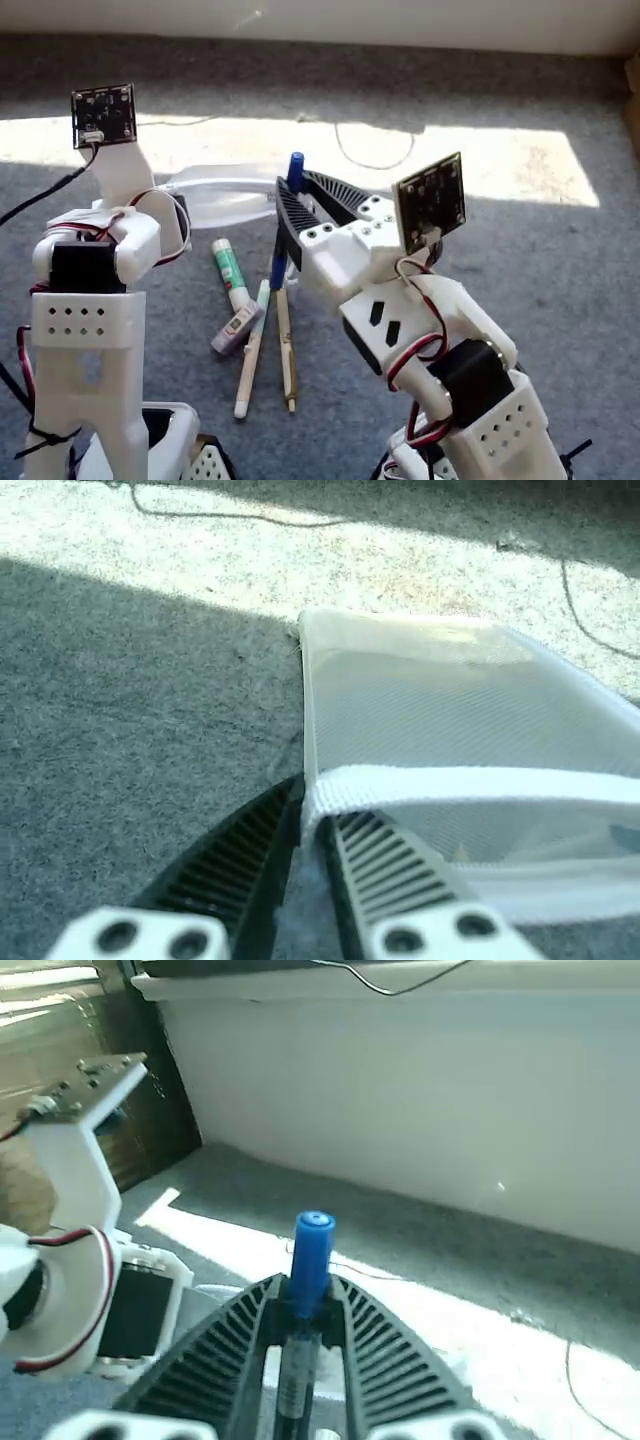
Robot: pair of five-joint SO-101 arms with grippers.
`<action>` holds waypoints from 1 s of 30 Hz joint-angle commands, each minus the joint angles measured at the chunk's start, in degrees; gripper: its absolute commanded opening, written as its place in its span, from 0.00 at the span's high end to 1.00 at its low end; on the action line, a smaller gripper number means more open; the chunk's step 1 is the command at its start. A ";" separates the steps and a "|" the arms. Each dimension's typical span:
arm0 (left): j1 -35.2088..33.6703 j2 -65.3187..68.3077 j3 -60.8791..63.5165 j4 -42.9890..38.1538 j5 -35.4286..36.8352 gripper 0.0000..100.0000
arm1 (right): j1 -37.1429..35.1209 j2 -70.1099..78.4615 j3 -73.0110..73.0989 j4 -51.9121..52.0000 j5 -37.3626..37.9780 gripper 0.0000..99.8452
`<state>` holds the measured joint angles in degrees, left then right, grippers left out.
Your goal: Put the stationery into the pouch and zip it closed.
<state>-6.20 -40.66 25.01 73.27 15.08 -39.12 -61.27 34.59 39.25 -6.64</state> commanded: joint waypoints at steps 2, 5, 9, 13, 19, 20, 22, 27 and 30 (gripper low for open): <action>0.92 0.13 -3.65 -0.88 -0.62 0.99 | -3.74 -1.36 -2.59 -8.04 0.70 1.00; 0.92 0.13 -3.65 -0.88 -0.62 0.99 | -4.53 -1.27 -2.24 -13.05 0.70 1.00; 0.92 0.13 -3.56 -0.88 -0.62 0.99 | -4.62 -1.27 -2.15 -19.82 0.79 1.00; 0.92 0.13 -3.56 -0.88 -0.62 0.99 | -4.70 -0.84 -0.22 -25.36 7.56 1.00; 0.92 0.13 -3.65 -0.88 -0.62 0.99 | -4.70 1.98 8.13 -37.58 13.98 1.00; 0.92 0.13 -3.65 -0.88 -0.62 0.99 | -4.70 2.33 9.71 -39.34 14.07 1.00; 0.92 0.13 -3.56 -0.88 -0.62 0.99 | -4.70 2.68 12.53 -42.24 14.51 1.00; 0.92 0.13 -3.56 -0.88 -0.62 0.99 | -4.70 2.86 18.86 -47.52 18.99 1.00; 0.92 0.13 -3.74 -0.88 -0.62 0.99 | -4.70 2.95 21.85 -48.84 19.52 1.00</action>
<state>-6.20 -40.66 25.01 73.27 15.08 -43.16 -58.37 55.69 -6.81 11.74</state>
